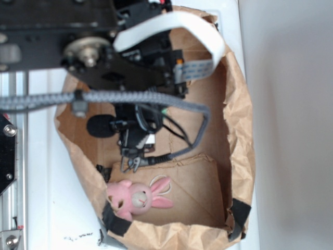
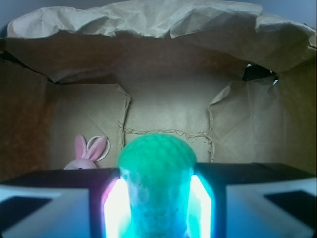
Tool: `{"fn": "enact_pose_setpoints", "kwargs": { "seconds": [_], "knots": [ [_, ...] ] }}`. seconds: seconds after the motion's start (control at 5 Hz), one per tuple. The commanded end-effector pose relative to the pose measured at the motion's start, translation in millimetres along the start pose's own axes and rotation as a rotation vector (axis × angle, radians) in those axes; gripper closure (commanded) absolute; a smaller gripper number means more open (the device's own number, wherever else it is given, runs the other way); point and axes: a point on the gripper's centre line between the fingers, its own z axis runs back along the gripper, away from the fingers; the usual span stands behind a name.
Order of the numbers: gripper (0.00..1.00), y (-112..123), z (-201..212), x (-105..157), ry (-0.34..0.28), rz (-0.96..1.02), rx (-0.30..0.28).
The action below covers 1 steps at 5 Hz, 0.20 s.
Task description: Grab the green ball.
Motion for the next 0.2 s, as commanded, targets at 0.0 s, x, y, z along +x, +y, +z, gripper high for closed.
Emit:
{"fn": "enact_pose_setpoints", "kwargs": {
  "seconds": [0.0],
  "knots": [
    [1.0, -2.9, 14.2, 9.0, -0.053, -0.012, -0.002]
  ]
}}
